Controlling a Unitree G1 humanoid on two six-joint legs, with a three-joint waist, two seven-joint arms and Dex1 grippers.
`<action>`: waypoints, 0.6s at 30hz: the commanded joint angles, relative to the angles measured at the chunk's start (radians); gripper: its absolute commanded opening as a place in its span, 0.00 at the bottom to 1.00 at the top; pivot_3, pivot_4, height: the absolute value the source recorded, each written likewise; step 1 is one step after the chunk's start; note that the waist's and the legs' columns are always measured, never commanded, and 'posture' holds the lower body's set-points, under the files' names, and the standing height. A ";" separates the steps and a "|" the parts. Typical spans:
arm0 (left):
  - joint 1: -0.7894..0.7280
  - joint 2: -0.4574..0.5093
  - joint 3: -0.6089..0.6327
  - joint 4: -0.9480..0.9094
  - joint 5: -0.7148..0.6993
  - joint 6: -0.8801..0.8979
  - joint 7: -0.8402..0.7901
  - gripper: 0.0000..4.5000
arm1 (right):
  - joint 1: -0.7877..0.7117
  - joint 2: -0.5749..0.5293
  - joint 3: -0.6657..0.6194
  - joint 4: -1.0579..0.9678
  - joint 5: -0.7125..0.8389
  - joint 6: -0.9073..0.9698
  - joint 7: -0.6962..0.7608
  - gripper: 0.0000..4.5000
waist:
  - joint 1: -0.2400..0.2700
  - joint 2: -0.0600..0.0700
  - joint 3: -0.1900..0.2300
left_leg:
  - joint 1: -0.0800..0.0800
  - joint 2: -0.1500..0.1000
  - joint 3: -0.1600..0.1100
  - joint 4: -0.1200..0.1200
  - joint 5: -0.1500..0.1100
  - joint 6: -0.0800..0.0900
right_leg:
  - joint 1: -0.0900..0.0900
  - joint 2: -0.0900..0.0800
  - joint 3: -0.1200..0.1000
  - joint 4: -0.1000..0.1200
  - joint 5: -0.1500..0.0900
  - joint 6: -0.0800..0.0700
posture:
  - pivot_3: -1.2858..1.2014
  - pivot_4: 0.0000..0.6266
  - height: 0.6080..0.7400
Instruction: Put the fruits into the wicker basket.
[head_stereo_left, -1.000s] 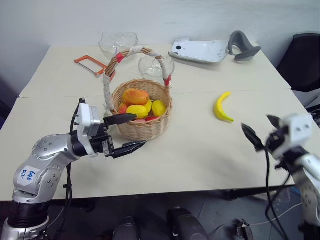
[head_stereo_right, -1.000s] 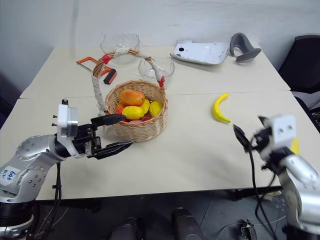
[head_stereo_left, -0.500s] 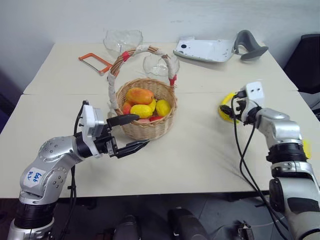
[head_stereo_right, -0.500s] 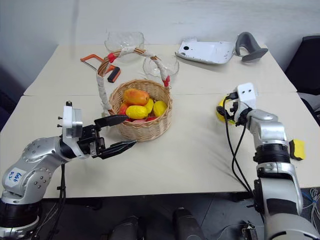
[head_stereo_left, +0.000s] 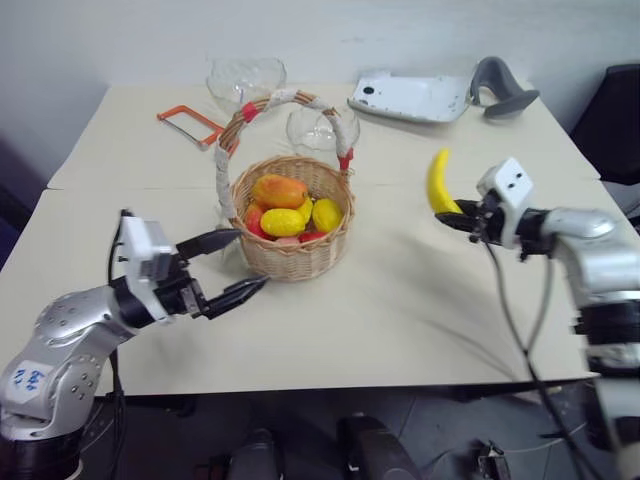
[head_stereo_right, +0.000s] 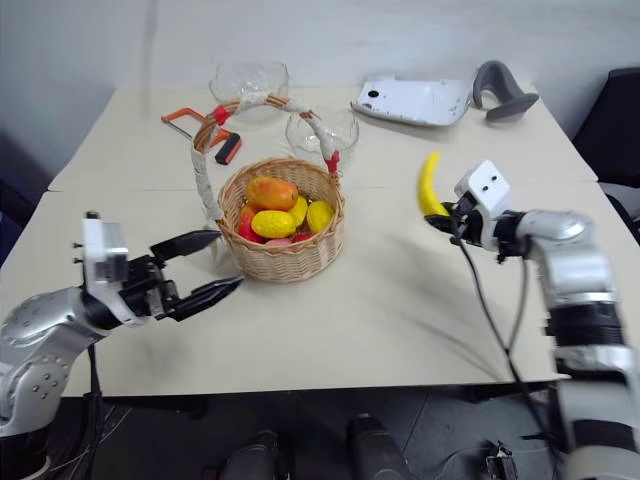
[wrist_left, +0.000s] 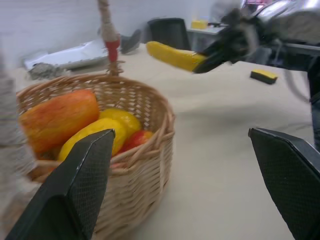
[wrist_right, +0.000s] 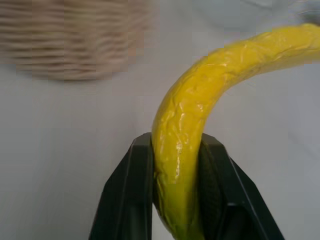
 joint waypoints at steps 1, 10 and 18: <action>0.064 0.008 0.068 -0.030 -0.024 -0.006 -0.003 1.00 | -0.046 -0.003 0.016 -0.237 0.220 0.263 0.056 0.16 | -0.009 -0.004 -0.001 | 0.001 0.002 0.000 0.001 -0.001 0.000 | 0.001 0.000 -0.003 -0.001 0.000 -0.001 | 0.52 0.24 1.00; 0.100 -0.013 0.064 -0.032 -0.014 -0.023 0.012 1.00 | -0.257 0.434 0.111 -0.107 0.133 0.272 -0.305 0.16 | -0.008 -0.007 0.000 | -0.001 -0.001 -0.002 0.002 -0.001 0.006 | 0.000 -0.004 -0.007 -0.001 0.002 -0.006 | 0.52 0.24 1.00; 0.066 -0.029 0.030 -0.043 0.001 -0.033 0.052 1.00 | -0.269 0.627 0.212 0.064 -0.138 0.018 -0.514 0.32 | 0.000 -0.008 -0.001 | -0.019 -0.001 0.001 0.005 0.001 0.002 | -0.021 -0.005 -0.007 0.003 0.002 -0.005 | 0.52 0.24 1.00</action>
